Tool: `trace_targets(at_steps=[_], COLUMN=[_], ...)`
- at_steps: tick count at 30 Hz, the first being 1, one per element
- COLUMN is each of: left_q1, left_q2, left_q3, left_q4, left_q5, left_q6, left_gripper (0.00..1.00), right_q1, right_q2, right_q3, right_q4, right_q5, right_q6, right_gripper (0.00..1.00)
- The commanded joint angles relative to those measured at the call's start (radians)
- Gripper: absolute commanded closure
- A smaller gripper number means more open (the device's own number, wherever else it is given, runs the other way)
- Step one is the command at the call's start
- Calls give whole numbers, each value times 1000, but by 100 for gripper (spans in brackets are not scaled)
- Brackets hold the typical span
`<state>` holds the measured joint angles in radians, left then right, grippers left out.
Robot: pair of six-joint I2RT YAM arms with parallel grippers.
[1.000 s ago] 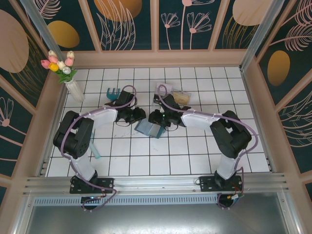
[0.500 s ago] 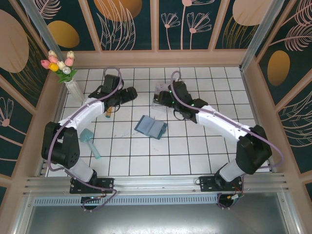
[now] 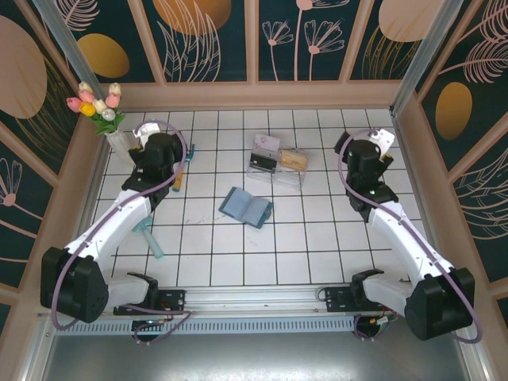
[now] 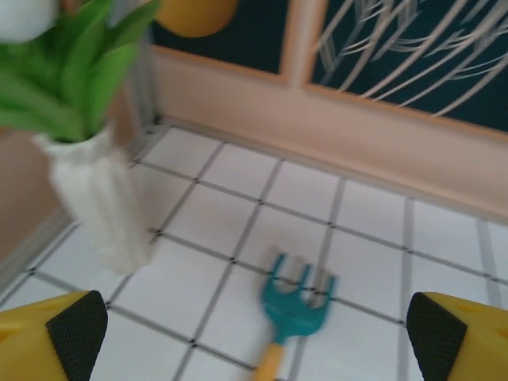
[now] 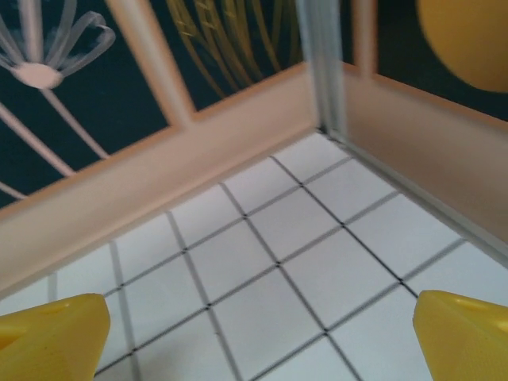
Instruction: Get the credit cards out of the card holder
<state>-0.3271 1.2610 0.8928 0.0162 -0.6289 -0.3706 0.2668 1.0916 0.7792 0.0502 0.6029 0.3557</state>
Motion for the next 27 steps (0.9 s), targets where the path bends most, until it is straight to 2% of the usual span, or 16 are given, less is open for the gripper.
trace_targets(at_steps=[1,3,7,11,13,19,27], left_q1=[10,15,25,65,83,153,258], left_q2=[-30,-42,-86,-84,-54,18,102], left_q3=[-109,-173,-371,-484,-508,-601,-689], left_q4=[120,169,458,662,713,919,1190], left_q5=[-207,-230,-238,-193,-170,5,284], left_q6=[55,52,161,237,248,265,282], left_gripper=[1,1,1,1,2,1,2], right_q1=[-40,-58,-95,-103,-103,-107,-128], right_q2=[-42,-50,-37,13,55,210,290], right_q3=[-131,-212,-350,-448,-480,-537,-547], right_q4=[176,245,350,487,569,882,1055], right_q5=[27,45,66,56,49,-22,-191], right_q6=[-79,-80,-51,-125,-168,-308,-366], right_gripper=[1,1,1,1,1,1,1])
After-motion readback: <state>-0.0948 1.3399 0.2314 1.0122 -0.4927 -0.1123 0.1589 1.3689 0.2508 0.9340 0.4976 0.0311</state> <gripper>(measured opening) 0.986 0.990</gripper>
